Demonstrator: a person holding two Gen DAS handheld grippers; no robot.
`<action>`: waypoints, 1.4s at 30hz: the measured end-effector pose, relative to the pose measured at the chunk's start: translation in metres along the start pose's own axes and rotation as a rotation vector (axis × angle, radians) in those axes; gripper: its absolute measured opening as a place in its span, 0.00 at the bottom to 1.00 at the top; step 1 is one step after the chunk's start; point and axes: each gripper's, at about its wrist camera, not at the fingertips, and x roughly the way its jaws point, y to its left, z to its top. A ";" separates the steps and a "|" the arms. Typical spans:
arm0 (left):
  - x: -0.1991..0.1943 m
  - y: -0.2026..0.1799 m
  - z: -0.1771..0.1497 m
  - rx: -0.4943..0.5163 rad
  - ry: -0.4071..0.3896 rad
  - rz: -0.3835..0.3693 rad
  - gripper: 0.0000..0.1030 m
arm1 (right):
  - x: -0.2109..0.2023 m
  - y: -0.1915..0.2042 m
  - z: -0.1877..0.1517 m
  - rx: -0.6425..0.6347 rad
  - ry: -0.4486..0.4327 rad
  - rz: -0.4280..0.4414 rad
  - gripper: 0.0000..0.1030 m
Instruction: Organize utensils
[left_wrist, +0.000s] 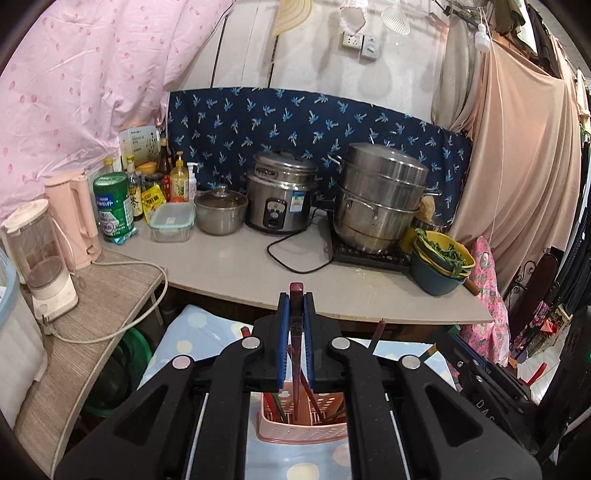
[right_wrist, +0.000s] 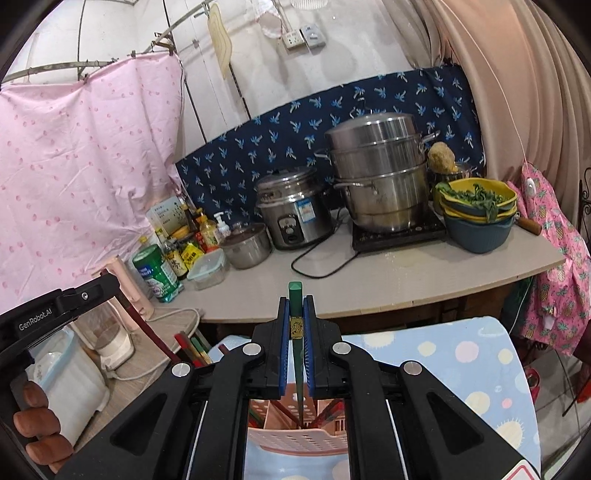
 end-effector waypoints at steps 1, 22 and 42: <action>0.003 0.001 -0.003 -0.002 0.005 0.001 0.07 | 0.003 0.000 -0.003 -0.002 0.007 -0.002 0.07; -0.021 -0.006 -0.040 0.060 0.007 0.092 0.57 | -0.024 0.008 -0.021 -0.029 0.011 -0.005 0.37; -0.082 -0.013 -0.102 0.110 0.048 0.124 0.77 | -0.104 0.026 -0.078 -0.106 0.027 -0.084 0.59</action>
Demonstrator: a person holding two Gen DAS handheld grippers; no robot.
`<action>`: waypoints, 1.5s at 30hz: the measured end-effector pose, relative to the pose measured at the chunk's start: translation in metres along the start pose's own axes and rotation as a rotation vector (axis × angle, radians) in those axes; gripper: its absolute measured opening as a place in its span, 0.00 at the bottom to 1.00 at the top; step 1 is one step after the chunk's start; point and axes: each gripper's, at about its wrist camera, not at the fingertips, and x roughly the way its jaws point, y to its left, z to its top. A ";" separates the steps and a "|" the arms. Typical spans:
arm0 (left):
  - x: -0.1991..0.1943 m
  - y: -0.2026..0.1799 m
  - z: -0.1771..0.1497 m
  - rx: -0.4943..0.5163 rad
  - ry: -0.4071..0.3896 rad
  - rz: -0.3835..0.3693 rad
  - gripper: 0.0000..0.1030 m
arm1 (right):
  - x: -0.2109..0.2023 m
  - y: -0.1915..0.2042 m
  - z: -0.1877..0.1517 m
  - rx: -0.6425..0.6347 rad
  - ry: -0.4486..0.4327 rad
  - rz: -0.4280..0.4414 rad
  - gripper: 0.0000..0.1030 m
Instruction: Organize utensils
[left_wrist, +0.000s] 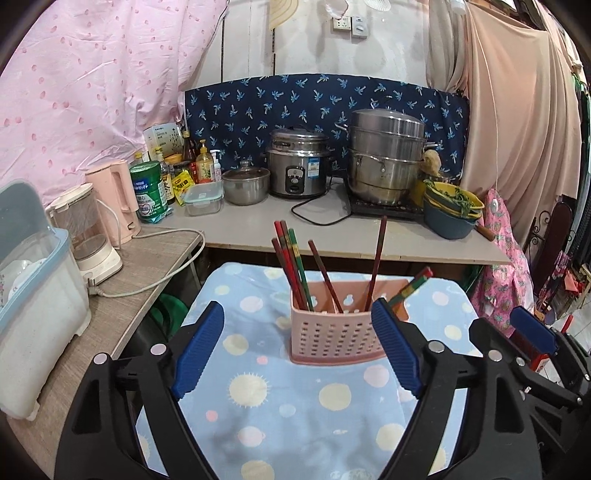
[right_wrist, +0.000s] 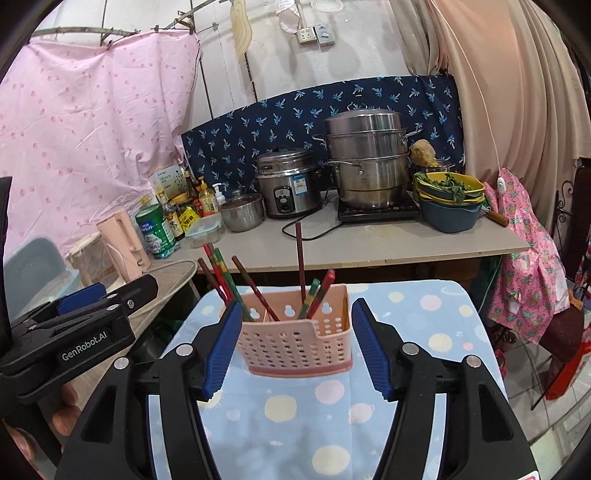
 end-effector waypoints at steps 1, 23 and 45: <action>-0.001 0.000 -0.003 0.001 0.004 0.002 0.77 | -0.003 0.002 -0.004 -0.012 0.002 -0.009 0.61; -0.009 0.011 -0.078 0.000 0.129 0.059 0.93 | -0.024 0.002 -0.073 -0.007 0.120 -0.073 0.82; 0.003 0.009 -0.110 0.026 0.205 0.089 0.93 | -0.017 0.001 -0.108 -0.006 0.191 -0.099 0.94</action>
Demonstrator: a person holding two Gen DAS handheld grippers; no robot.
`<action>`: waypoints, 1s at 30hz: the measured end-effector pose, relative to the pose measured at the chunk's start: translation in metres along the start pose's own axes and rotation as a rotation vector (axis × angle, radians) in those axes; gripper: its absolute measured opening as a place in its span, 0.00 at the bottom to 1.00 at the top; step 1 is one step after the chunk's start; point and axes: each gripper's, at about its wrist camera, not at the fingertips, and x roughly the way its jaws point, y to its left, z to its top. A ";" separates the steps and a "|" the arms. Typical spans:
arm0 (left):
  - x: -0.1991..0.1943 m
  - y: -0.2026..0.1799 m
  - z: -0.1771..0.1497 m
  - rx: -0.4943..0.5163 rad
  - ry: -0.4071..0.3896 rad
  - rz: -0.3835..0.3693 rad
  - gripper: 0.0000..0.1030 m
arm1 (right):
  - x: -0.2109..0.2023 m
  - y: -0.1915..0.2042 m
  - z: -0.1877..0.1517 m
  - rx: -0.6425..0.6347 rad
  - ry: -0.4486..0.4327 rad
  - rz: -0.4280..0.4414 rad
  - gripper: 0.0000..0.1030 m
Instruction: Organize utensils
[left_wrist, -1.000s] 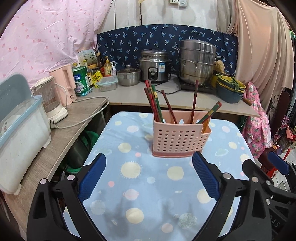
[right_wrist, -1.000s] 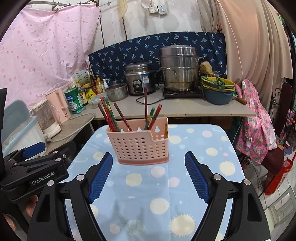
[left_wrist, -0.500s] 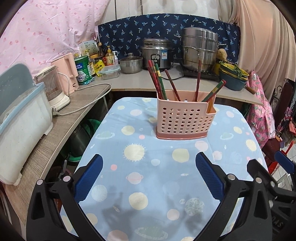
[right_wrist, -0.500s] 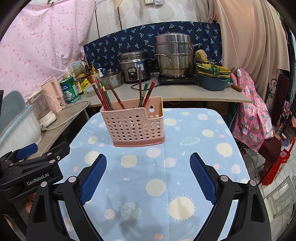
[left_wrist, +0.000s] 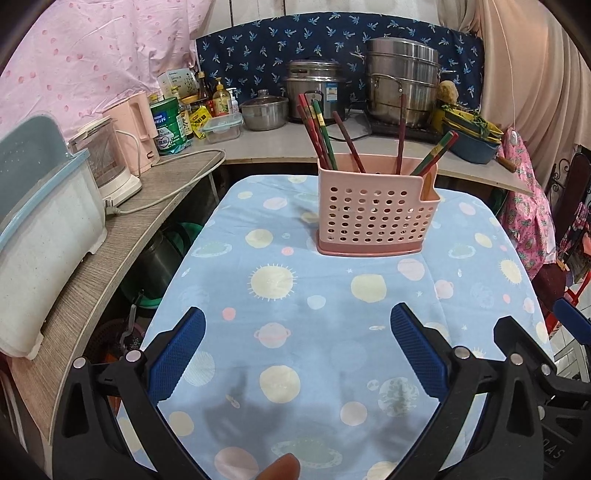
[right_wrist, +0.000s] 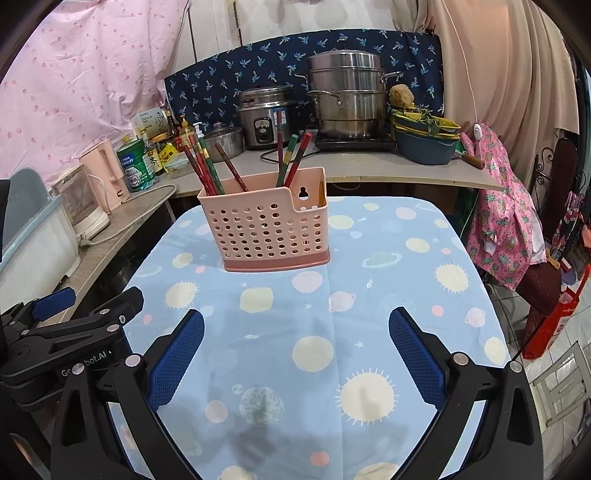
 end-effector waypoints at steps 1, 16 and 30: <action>0.001 0.000 0.000 0.001 0.002 -0.001 0.93 | 0.001 0.000 0.000 0.000 0.002 -0.001 0.94; 0.016 -0.003 -0.005 0.009 0.031 0.011 0.93 | 0.015 -0.003 -0.005 0.005 0.033 -0.009 0.94; 0.033 -0.004 0.000 0.017 0.033 0.039 0.93 | 0.030 -0.003 -0.004 -0.005 0.051 -0.022 0.94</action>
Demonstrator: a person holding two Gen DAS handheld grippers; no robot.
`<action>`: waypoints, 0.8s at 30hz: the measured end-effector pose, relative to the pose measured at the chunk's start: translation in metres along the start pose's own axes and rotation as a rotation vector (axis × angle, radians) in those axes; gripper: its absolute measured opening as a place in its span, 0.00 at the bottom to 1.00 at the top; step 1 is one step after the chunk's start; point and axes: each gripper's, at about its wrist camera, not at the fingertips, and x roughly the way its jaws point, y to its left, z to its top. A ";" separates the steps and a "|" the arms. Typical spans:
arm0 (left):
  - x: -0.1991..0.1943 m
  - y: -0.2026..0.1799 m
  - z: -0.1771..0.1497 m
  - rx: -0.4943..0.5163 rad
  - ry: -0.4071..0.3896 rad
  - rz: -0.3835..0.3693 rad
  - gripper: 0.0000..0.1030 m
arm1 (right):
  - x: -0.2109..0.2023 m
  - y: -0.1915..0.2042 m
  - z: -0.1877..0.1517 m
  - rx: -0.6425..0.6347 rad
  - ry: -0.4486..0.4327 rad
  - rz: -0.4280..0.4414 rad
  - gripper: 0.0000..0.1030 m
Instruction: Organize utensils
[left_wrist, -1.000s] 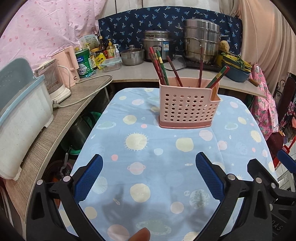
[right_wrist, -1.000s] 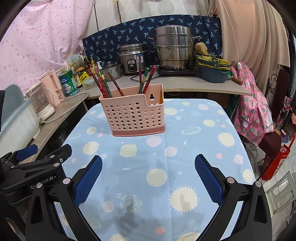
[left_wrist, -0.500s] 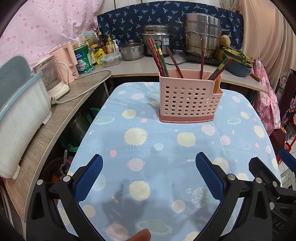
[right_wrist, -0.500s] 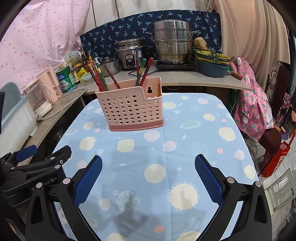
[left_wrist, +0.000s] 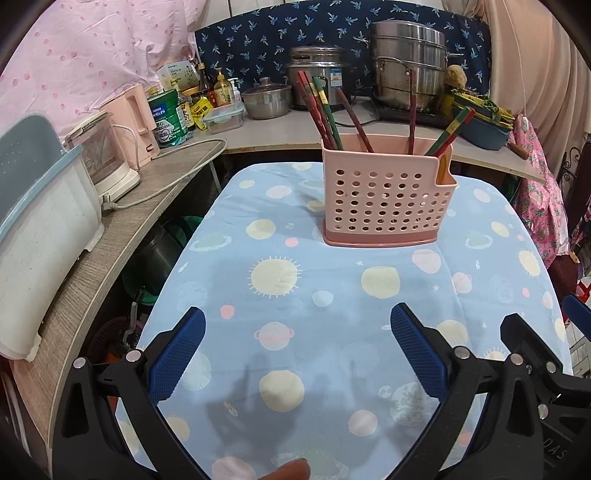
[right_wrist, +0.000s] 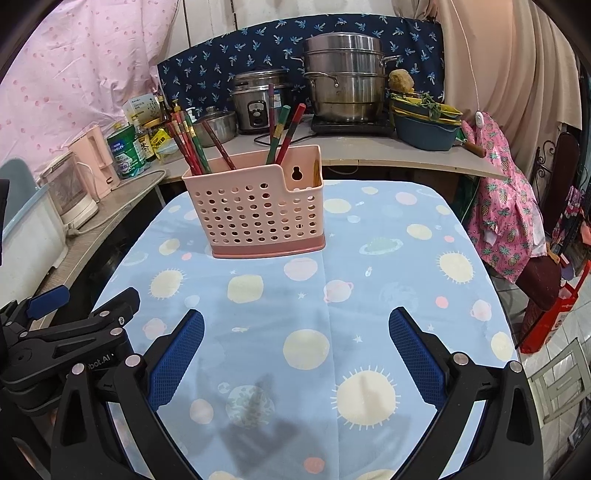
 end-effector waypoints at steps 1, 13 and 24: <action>0.001 0.000 0.001 -0.001 0.000 0.001 0.93 | 0.001 0.000 0.001 -0.001 0.001 -0.002 0.94; 0.018 -0.001 0.013 -0.009 0.001 0.011 0.93 | 0.017 0.002 0.009 -0.002 0.008 -0.004 0.94; 0.031 -0.006 0.025 -0.011 -0.005 0.021 0.93 | 0.030 0.001 0.020 -0.003 0.008 -0.005 0.94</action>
